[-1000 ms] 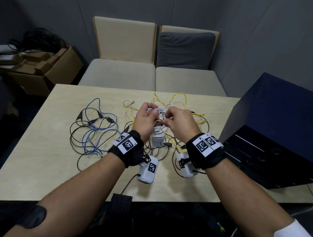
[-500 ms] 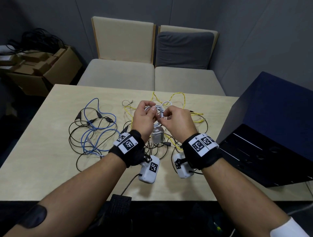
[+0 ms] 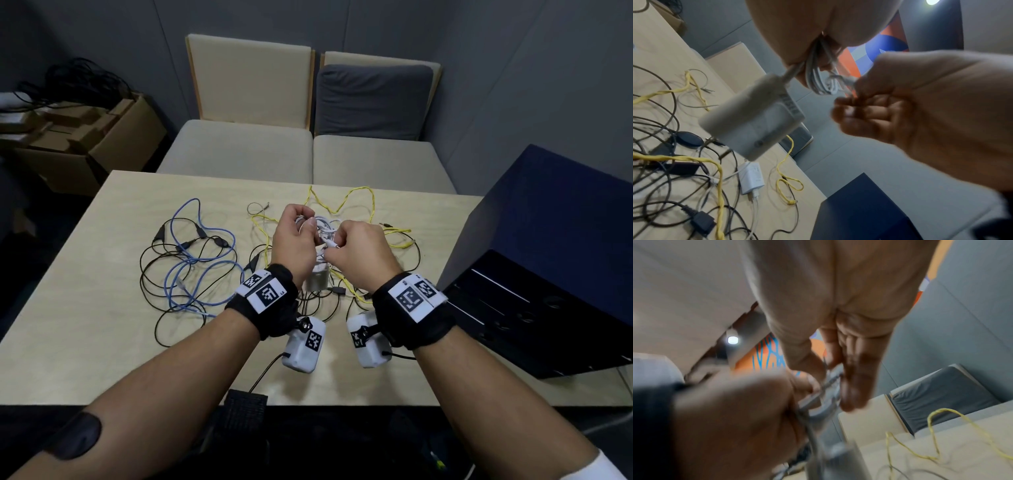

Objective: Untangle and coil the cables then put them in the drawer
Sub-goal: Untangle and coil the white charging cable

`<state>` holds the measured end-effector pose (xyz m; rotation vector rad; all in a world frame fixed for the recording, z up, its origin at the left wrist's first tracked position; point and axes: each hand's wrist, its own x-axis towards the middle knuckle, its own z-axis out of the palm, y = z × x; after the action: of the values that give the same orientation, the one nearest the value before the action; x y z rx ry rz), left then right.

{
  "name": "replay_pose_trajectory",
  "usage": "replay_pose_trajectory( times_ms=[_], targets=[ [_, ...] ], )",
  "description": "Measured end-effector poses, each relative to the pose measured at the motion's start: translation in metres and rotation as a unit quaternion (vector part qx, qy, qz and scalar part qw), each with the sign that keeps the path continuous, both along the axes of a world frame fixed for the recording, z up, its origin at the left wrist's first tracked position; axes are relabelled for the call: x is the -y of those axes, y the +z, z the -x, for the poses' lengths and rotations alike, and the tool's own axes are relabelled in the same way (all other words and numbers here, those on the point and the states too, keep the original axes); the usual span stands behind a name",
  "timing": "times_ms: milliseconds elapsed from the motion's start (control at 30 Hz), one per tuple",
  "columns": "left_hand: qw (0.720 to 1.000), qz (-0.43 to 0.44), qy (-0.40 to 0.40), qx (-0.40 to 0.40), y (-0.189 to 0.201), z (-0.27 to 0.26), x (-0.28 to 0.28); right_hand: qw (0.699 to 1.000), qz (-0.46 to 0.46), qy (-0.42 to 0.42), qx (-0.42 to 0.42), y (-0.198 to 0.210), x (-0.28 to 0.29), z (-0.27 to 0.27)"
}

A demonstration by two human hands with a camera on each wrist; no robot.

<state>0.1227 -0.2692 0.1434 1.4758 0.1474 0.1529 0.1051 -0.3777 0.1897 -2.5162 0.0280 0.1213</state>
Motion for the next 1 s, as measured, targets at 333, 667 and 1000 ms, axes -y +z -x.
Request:
replay_pose_trajectory(
  times_ms=[333, 667, 1000],
  targets=[
    [0.998, 0.043, 0.002, -0.049, 0.007, -0.003, -0.016, 0.961, -0.174, 0.162, -0.14, 0.036, 0.048, 0.012],
    [0.935, 0.305, -0.118, -0.139, 0.02, 0.001, -0.02, 0.987, -0.065, 0.11, -0.102, -0.015, 0.071, 0.003],
    [0.959, 0.24, -0.107, -0.105, 0.007, 0.008, -0.007, 0.972, -0.231, 0.01, -0.029, -0.027, 0.029, 0.008]
  ],
)
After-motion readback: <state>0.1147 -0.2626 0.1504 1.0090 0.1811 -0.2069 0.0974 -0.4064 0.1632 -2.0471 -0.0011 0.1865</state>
